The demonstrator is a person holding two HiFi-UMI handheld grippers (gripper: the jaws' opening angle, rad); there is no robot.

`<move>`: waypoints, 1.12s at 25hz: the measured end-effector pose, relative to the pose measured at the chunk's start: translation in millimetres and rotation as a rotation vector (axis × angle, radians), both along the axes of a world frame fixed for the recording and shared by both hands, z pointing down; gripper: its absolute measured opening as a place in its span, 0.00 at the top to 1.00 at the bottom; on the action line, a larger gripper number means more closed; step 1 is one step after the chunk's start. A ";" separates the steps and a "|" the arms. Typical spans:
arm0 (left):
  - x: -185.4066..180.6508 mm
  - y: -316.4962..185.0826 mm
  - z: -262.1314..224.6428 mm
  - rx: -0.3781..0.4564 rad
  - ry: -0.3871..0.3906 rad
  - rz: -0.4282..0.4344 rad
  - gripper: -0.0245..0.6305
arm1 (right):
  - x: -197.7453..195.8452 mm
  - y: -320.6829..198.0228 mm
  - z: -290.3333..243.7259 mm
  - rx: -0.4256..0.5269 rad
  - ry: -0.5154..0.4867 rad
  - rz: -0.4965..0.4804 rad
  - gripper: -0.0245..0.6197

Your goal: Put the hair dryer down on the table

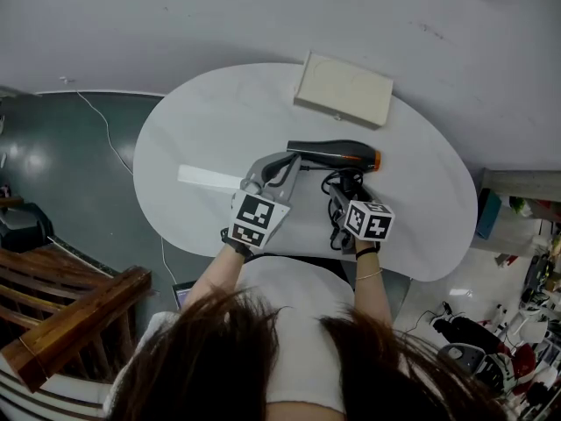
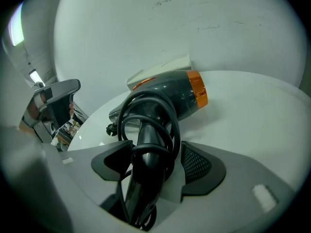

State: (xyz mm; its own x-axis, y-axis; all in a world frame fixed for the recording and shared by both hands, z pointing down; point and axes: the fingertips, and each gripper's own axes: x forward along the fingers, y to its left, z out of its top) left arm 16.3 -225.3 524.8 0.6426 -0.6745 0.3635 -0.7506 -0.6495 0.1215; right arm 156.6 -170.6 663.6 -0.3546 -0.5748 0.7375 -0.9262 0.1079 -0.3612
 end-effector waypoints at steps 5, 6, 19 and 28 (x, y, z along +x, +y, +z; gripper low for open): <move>-0.2 2.2 -2.2 0.005 -0.002 0.002 0.87 | 1.6 1.3 -3.3 0.009 0.003 0.000 0.51; -0.2 2.4 -2.8 0.006 -0.002 0.003 0.87 | 1.9 1.1 -4.5 0.013 0.002 0.000 0.51; -1.8 5.5 -21.4 0.047 0.015 -0.005 0.87 | 7.8 -2.0 -40.9 0.098 0.002 -0.002 0.47; -2.7 13.3 -49.5 0.112 0.044 -0.020 0.87 | 19.6 -2.5 -95.6 0.239 0.016 0.016 0.48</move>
State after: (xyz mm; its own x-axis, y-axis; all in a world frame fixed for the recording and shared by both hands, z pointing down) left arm 13.6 -212.0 475.3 0.6424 -0.7222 0.2564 -0.7590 -0.6459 0.0822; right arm 176.2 -173.1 568.1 -0.3333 -0.7392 0.5853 -0.9339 0.1735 -0.3127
